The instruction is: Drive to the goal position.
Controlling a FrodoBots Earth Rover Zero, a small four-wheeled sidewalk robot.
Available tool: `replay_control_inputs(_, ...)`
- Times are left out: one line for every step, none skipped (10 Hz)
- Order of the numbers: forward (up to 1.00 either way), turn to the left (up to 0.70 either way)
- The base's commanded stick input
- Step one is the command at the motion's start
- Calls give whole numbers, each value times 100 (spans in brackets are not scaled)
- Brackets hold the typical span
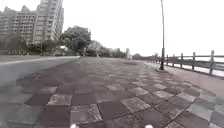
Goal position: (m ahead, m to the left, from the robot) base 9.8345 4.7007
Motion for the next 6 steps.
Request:
replay_control_inputs(100, 0)
replay_control_inputs(100, 0)
replay_control_inputs(100, 0)
replay_control_inputs(100, 0)
replay_control_inputs(100, 0)
replay_control_inputs(100, 0)
